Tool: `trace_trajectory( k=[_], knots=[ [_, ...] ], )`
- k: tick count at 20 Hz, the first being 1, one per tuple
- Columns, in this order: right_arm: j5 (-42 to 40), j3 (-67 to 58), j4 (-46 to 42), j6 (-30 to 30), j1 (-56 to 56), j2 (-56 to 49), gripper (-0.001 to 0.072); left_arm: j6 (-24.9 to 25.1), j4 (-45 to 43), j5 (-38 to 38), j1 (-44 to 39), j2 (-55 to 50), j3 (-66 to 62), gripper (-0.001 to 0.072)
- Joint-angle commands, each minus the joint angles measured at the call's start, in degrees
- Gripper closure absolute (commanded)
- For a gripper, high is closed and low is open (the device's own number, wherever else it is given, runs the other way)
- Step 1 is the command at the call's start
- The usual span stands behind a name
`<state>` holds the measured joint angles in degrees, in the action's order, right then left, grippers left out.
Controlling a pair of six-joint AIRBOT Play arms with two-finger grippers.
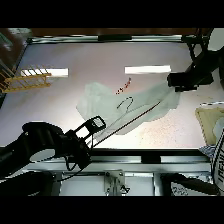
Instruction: Fold the shirts.
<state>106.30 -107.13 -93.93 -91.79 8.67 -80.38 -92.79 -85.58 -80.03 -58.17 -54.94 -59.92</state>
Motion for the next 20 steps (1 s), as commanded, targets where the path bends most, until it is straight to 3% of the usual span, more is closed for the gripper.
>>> trace_trajectory(
  k=[1, 4, 8, 19, 20],
  knots=[
    [0.2, -0.1, 3.1, 0.0, 0.1, 1.8, 0.0645, -5.1, -2.3, 2.5, 0.0, -1.5, 2.0, 0.0656],
    [0.2, -0.1, 8.7, -0.9, 1.6, 4.5, 0.0645, -5.5, -2.3, 8.9, 0.0, -2.9, 1.8, 0.0656],
    [0.2, -0.1, 8.8, -3.8, 8.7, 6.8, 0.0645, -3.5, -2.1, 17.9, 0.0, -3.4, 1.6, 0.0656],
    [-2.1, -0.1, 7.6, -10.4, 21.3, 6.6, 0.0644, 7.7, -3.4, 23.5, 0.0, -3.4, 1.5, 0.0656],
    [-2.0, -0.1, 6.8, -10.4, 21.3, 6.6, 0.0603, 7.7, -3.4, 23.7, 0.0, -3.4, 1.5, 0.0656]
  ],
)
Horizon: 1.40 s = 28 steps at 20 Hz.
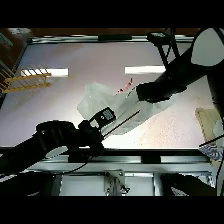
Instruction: Fold the shirts.
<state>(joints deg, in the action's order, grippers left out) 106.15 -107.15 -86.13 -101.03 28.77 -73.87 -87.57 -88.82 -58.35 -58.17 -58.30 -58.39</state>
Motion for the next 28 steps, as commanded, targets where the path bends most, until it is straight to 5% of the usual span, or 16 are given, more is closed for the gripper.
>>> trace_trajectory(
  k=[1, 2, 7, 9, 11, 12, 15, 20, 23, 28],
  knots=[
    [-1.3, 0.0, -1.7, -0.6, 1.2, 0.1, 0.0421, 2.3, -0.2, 2.0, 0.0, 0.0, -0.1, 0.0656],
    [-0.3, 0.0, -1.9, 1.0, 1.2, 0.3, 0.0225, 2.2, -0.2, 1.9, 0.0, 0.0, -0.1, 0.0656],
    [-0.6, 0.0, -14.0, 4.4, -4.6, 6.9, 0.0211, 1.4, -0.2, 0.6, 0.5, 0.0, 0.0, 0.0656],
    [-2.1, 0.0, -10.9, 6.2, -15.1, 9.0, 0.0211, 2.1, -0.2, 0.0, 2.2, 0.0, -0.1, 0.0656],
    [-1.7, 0.0, 2.3, 8.5, -26.2, 8.8, 0.0211, 2.7, -0.1, 0.0, 4.7, 0.0, -0.1, 0.0657],
    [-1.8, 0.0, 6.6, 11.8, -30.1, 8.4, 0.0211, 3.2, -0.1, -0.1, 5.9, 0.0, -0.1, 0.0657],
    [-4.7, 0.0, 0.2, 27.8, -35.4, 6.1, 0.0212, 7.1, 0.9, -0.5, 8.0, 0.0, -0.1, 0.0657],
    [-6.9, 0.0, 7.1, 67.9, -34.6, -2.2, 0.0212, 12.6, 1.0, -2.4, 8.3, 0.0, -0.1, 0.0657],
    [-6.5, 0.0, 12.2, 78.3, -31.9, -7.5, 0.0212, 14.1, 0.9, -2.5, 9.4, 0.0, -0.1, 0.0657],
    [-6.2, 0.0, 11.7, 84.5, -28.9, -12.4, 0.0211, 18.6, 1.0, -2.7, 12.8, 0.0, -0.1, 0.0657]
  ],
)
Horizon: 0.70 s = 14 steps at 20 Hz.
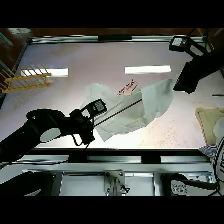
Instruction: Fold the shirts.
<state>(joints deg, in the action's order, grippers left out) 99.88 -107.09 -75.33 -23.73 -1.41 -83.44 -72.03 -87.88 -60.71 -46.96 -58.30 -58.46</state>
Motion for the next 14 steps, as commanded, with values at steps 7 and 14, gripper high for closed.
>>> trace_trajectory(
  k=[7, 14],
  knots=[
    [-1.4, 0.0, 0.7, 9.6, 1.8, -3.2, 0.019, 7.1, 0.7, -1.2, 2.7, -0.1, 0.0, 0.0657],
    [2.6, 0.1, 1.7, 9.0, 7.2, -6.2, 0.022, 8.0, 0.9, 4.7, 4.1, 0.0, 0.0, 0.0657]
  ],
)
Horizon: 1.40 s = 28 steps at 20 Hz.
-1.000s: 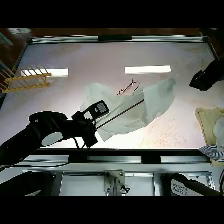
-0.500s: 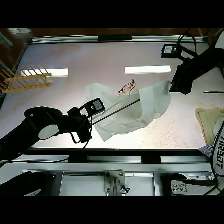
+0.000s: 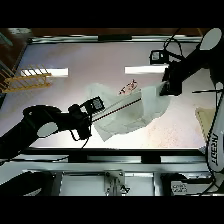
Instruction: Fold the shirts.
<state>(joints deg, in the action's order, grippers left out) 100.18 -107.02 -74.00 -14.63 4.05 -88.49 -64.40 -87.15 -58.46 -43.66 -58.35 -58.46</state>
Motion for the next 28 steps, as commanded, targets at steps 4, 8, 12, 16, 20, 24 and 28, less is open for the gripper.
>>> trace_trajectory(
  k=[4, 8, 12, 16, 20, 24, 28],
  knots=[
    [3.7, 1.1, -0.1, -1.6, 2.6, -1.5, 0.0551, 0.4, 0.8, 5.1, 4.7, 0.0, 0.0, 0.0658],
    [4.4, 1.1, -0.2, -2.1, 2.6, -1.0, 0.0645, 2.3, 0.3, 8.5, 9.7, -0.4, 0.0, 0.0549],
    [4.5, 1.1, -0.3, -2.1, 2.6, 0.0, 0.0647, 2.7, -2.3, 13.9, 14.6, -0.7, 0.0, 0.021],
    [4.5, 1.1, -0.2, -2.3, 2.6, 1.5, 0.0649, 2.7, -3.2, 16.2, 18.6, -0.7, 0.0, 0.0139],
    [4.5, 1.1, -0.3, -4.0, 2.6, 3.4, 0.065, 2.6, -6.0, 17.3, 21.1, -0.6, -1.6, 0.0139],
    [4.3, 1.1, -1.5, -7.4, 2.6, 5.9, 0.065, -15.6, -5.8, 16.3, 27.3, 0.6, -6.8, 0.0166],
    [3.8, 1.1, -1.9, -11.2, 2.6, 9.4, 0.065, -23.6, 16.0, 12.2, 37.9, 1.9, -1.0, 0.0165]
  ],
)
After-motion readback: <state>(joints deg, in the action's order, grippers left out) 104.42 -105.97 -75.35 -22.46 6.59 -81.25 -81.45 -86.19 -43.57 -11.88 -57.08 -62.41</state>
